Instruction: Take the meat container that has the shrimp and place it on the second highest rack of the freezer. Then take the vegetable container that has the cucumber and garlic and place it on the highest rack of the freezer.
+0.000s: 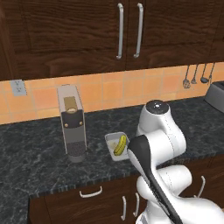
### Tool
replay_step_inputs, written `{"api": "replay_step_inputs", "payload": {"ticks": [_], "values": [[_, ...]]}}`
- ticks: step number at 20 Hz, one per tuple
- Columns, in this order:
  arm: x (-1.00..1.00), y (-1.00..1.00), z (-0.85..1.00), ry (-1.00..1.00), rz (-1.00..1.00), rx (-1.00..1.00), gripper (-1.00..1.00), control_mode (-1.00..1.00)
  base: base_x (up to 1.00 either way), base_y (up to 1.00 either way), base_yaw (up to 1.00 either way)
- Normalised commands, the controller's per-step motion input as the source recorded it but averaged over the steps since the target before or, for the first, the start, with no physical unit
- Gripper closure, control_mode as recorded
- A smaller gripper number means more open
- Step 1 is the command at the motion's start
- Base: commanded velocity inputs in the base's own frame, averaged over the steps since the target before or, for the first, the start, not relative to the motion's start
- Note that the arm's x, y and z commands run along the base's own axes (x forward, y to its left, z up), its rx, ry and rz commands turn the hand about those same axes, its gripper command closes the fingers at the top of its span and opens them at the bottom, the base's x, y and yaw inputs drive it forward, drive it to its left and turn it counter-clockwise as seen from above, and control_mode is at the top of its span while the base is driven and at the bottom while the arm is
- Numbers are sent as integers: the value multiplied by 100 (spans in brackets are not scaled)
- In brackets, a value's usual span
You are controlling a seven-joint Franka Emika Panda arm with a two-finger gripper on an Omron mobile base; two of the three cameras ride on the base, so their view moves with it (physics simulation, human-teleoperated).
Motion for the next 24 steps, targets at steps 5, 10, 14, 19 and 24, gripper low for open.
{"api": "replay_step_inputs", "payload": {"ticks": [5,10,14,19,24], "values": [[39,-4,-38,8,0,3,-100,-100,0,0,0],[37,-1,-45,9,0,1,-100,-100,0,0,0],[56,0,-39,10,0,0,-100,-100,0,0,0],[84,0,-34,12,0,0,-100,-100,0,0,0],[36,12,-34,2,0,0,-100,-100,0,0,0]]}}
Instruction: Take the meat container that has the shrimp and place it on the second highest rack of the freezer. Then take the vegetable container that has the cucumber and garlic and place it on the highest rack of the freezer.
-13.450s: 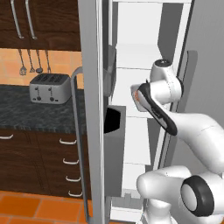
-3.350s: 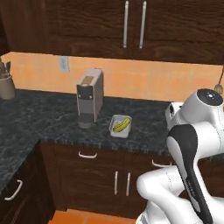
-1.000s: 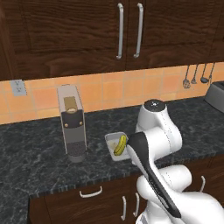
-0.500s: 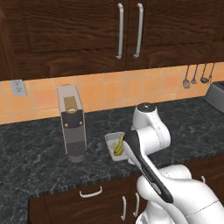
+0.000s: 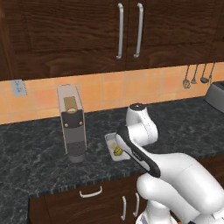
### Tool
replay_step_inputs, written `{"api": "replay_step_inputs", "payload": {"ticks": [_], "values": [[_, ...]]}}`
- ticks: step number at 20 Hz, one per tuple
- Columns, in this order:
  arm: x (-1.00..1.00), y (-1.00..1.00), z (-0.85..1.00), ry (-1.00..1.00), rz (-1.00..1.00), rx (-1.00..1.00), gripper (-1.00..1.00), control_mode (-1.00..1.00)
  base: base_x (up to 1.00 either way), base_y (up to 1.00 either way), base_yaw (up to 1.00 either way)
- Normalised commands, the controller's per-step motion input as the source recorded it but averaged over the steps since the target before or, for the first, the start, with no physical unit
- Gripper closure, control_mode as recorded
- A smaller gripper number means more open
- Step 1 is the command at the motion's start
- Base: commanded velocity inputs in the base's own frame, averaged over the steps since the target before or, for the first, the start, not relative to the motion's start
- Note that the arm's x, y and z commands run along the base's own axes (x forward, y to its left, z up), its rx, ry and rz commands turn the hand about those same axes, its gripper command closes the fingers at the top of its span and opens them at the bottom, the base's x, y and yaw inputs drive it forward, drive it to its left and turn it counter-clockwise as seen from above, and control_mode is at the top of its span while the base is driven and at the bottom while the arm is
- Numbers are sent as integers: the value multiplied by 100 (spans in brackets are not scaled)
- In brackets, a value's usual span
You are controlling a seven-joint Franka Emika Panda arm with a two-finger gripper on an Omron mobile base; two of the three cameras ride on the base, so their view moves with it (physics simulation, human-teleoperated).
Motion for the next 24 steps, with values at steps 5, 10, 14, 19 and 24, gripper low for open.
{"api": "replay_step_inputs", "payload": {"ticks": [5,10,14,19,24], "values": [[0,14,-48,0,0,-1,-100,-100,0,0,0],[14,0,-35,0,0,0,-100,-100,0,0,0],[49,0,-21,0,0,0,-100,-100,0,0,0],[30,6,-27,0,0,0,-100,-100,0,0,0],[9,6,-43,0,0,0,-100,-100,0,0,0]]}}
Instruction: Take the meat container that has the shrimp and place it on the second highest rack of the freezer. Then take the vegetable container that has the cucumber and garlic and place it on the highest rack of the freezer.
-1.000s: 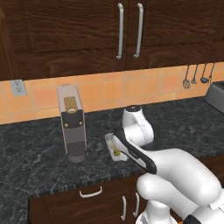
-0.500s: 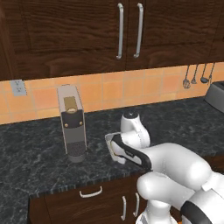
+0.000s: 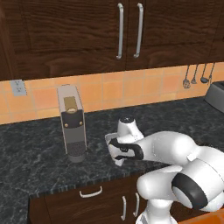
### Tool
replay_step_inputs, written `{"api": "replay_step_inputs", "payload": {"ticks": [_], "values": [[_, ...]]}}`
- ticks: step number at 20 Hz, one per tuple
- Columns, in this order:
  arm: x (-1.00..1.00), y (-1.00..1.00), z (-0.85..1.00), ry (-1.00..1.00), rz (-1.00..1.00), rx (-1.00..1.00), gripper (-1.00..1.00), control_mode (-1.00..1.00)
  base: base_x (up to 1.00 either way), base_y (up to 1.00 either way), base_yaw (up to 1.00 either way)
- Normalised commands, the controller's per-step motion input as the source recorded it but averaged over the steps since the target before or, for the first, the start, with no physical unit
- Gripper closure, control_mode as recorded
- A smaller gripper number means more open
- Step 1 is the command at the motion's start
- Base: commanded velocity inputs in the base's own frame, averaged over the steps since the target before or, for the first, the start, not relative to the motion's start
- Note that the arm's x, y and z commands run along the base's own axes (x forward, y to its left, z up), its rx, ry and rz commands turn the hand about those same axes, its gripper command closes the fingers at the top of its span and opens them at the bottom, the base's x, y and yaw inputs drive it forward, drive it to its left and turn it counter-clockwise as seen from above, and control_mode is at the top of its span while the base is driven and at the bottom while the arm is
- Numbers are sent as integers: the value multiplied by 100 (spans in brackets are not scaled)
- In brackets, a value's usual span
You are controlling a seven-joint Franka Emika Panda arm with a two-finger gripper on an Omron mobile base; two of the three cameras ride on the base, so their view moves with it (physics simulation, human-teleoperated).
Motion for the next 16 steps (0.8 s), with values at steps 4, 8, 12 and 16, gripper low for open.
{"api": "replay_step_inputs", "payload": {"ticks": [4,8,12,16], "values": [[1,0,-49,2,0,0,-100,-100,0,0,0],[3,4,-38,3,0,0,100,-100,0,0,0],[-7,0,-12,8,0,4,100,-100,0,0,0],[-18,0,0,1,8,3,100,-100,0,0,0]]}}
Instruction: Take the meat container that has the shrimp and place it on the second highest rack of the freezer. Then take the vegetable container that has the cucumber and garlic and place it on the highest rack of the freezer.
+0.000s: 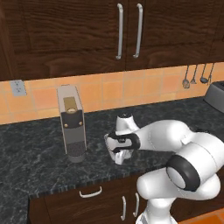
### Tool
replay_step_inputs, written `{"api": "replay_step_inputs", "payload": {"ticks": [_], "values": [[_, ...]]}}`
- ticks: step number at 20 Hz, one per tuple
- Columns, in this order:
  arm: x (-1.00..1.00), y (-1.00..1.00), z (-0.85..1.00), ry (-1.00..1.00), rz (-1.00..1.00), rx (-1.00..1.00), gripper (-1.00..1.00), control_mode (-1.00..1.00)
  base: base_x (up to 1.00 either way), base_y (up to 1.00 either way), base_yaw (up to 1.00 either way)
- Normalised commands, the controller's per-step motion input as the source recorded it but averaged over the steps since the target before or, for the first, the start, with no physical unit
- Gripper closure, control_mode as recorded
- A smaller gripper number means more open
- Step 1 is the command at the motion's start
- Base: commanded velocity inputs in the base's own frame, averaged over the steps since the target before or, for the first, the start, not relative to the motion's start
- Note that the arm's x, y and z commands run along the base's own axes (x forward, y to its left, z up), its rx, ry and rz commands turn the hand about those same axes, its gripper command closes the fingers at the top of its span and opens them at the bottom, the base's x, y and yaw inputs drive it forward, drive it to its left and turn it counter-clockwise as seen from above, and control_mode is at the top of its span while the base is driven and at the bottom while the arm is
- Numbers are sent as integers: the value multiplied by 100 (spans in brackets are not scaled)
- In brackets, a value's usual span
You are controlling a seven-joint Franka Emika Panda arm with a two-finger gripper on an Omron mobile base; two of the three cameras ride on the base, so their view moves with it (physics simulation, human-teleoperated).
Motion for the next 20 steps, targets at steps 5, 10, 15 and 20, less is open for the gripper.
{"api": "replay_step_inputs", "payload": {"ticks": [5,10,15,20], "values": [[-26,-3,31,-8,5,0,100,-100,0,0,0],[-33,-36,100,-14,13,0,100,-100,0,0,0],[-31,-49,100,-16,29,0,100,-100,0,0,0],[-58,-34,88,-4,38,0,100,-100,0,0,0]]}}
